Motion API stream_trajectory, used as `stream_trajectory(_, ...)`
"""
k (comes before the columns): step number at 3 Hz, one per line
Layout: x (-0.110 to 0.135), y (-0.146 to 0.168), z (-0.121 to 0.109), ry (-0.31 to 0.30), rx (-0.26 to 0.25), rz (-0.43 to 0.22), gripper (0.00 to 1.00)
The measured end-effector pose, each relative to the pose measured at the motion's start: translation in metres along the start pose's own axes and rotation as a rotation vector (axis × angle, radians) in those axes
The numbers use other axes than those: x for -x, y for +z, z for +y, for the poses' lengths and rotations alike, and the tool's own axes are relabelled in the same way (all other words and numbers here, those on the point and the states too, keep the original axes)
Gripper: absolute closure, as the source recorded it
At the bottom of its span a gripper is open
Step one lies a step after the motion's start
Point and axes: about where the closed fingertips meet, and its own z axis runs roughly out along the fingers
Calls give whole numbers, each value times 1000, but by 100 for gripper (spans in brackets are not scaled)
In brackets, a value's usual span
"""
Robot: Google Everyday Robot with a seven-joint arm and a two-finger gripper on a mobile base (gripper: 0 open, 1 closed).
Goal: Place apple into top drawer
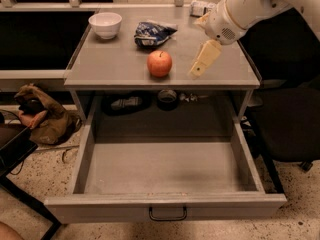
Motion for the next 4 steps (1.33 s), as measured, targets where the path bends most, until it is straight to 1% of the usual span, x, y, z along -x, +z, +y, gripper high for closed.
stream_trajectory(1, -2, 8, -5, -1, 1, -8, 0)
stream_trajectory(2, -10, 28, -18, 14, 12, -27, 0)
stream_trajectory(3, -15, 52, -29, 20, 34, -36, 0)
stream_trajectory(4, -13, 72, -36, 16, 57, -47, 0)
